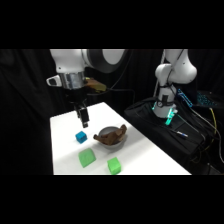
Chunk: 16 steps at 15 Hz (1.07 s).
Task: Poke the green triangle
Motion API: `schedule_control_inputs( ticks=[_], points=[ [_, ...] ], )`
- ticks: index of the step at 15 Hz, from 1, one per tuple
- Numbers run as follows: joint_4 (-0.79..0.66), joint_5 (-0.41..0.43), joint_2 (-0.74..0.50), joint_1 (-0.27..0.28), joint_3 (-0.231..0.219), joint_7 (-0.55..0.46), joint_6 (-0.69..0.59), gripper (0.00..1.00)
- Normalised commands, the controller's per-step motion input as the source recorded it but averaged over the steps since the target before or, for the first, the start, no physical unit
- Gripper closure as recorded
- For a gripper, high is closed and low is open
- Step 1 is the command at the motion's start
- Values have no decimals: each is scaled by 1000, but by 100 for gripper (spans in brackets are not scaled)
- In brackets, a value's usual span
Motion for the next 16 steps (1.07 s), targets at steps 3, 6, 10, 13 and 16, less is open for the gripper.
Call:
schedule_control_inputs(
  ticks=[3, 6, 10, 13, 16],
  points=[
    [661, -29, 461, 8, -4, 32, -205, 27],
    [391, -32, 315, 11, -11, 38, -73, 47],
    [212, 2, 247, -5, 11, -7, 32, 96],
    [194, 14, 272, -19, 28, -60, 149, 100],
    [323, 24, 361, -22, 32, -57, 111, 97]
  ],
)
